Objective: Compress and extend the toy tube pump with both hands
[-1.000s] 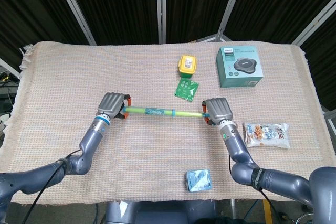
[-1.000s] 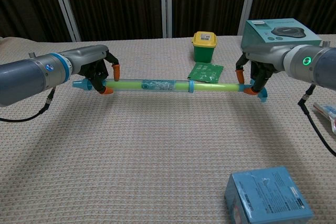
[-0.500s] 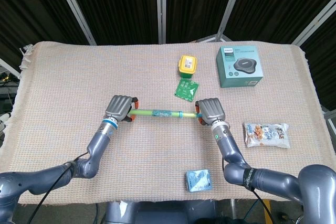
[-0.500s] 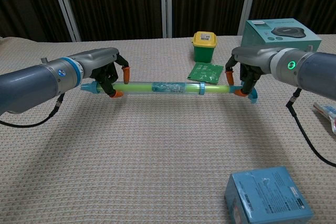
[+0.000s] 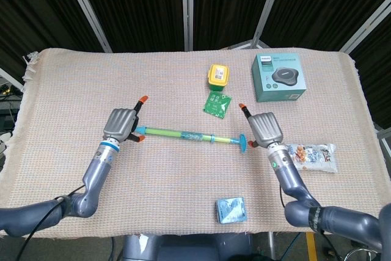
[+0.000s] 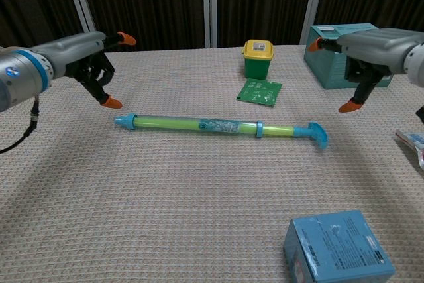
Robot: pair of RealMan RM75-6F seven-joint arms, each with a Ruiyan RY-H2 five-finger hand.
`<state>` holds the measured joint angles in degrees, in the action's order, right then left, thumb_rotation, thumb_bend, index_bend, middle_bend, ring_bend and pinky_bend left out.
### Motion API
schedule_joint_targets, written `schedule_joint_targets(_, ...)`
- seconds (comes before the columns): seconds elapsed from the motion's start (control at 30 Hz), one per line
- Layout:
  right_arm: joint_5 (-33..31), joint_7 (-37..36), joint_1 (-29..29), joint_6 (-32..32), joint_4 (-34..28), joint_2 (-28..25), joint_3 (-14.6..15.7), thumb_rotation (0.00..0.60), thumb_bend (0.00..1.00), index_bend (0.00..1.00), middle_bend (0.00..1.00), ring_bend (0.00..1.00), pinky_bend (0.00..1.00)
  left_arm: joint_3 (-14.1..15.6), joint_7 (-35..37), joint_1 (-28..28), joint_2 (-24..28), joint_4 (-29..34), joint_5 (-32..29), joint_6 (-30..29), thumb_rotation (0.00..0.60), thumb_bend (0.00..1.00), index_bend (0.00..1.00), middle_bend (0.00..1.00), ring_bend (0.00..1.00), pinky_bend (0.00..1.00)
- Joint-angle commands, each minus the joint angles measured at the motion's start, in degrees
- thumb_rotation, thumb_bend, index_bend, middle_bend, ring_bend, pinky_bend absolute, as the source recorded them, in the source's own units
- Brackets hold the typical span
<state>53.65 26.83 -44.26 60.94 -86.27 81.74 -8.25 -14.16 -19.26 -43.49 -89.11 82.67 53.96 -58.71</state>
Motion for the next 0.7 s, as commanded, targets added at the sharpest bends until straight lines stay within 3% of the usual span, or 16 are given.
schedule_joint_targets(0.03,5.7,-4.87,4.64,4.67,-3.52,-5.1,1.86,0.6,0.0,0.0,0.95,0.99,1.0,2.16,2.71,5.71,7.39,7.62,4.67,-5.87,0.6,0.0,0.0,0.72,0.74,0.91)
schedule_joint_targets(0.1,9.47,-8.77,8.04,8.38,-4.93,-8.42,2.89,0.6,0.0,0.0,0.9,0.94,1.0,4.59,4.79,10.58,12.64,12.68,9.66,-11.91,0.6,0.0,0.01,0.68,0.69,0.81)
schedule_joint_targets(0.17,10.71,-10.02,8.89,9.09,-5.25,-9.29,3.21,0.6,0.0,0.0,0.81,0.86,0.95,5.47,5.7,11.86,13.95,13.8,11.37,-13.22,0.6,0.0,0.0,0.52,0.52,0.56)
schedule_joint_targets(0.2,11.49,-10.86,9.57,9.77,-5.48,-9.91,3.4,0.6,0.0,0.0,0.74,0.79,0.85,6.16,6.23,12.82,14.85,14.49,12.49,-14.2,0.6,0.0,0.0,0.41,0.42,0.44)
schedule_joint_targets(0.27,13.64,-12.92,11.38,11.81,-6.21,-11.45,3.94,0.6,0.0,0.0,0.54,0.56,0.6,8.22,7.08,15.23,17.09,16.09,15.36,-16.52,0.6,0.0,0.0,0.09,0.1,0.1)
schedule_joint_targets(0.3,15.4,-14.51,12.89,13.51,-6.8,-12.59,4.48,0.6,0.0,0.0,0.38,0.36,0.41,10.04,6.94,17.03,18.8,17.47,16.96,-17.86,0.6,0.0,0.0,0.03,0.04,0.04)
schedule_joint_targets(0.33,16.56,-15.52,14.02,14.57,-7.24,-13.49,5.01,0.6,0.0,0.0,0.22,0.18,0.23,11.46,6.22,18.26,20.19,18.76,17.76,-18.54,0.6,0.0,0.0,0.0,0.0,0.0)
schedule_joint_targets(0.37,17.89,-16.55,15.74,16.07,-8.04,-14.93,5.92,0.6,0.0,0.0,0.12,0.09,0.13,13.3,5.07,19.97,21.85,20.41,19.42,-20.06,0.6,0.0,0.0,0.0,0.0,0.0)
schedule_joint_targets(0.43,19.99,-18.33,19.3,19.39,-9.91,-17.5,7.82,0.6,0.0,0.0,0.0,0.0,0.0,16.44,4.35,23.51,23.18,21.96,23.53,-24.21,0.6,0.0,0.0,0.0,0.0,0.0)
schedule_joint_targets(0.5,22.56,-20.87,22.24,22.12,-10.95,-19.02,9.28,0.6,0.0,0.0,0.0,0.0,0.0,18.32,4.89,26.28,23.09,21.67,27.47,-27.77,0.6,0.0,0.0,0.0,0.0,0.0)
schedule_joint_targets(0.7,25.97,-23.28,26.12,26.07,-10.18,-19.3,10.27,0.6,0.0,0.0,0.0,0.0,0.0,19.44,6.39,28.73,22.68,20.92,31.44,-30.19,0.6,0.0,0.0,0.0,0.0,0.0)
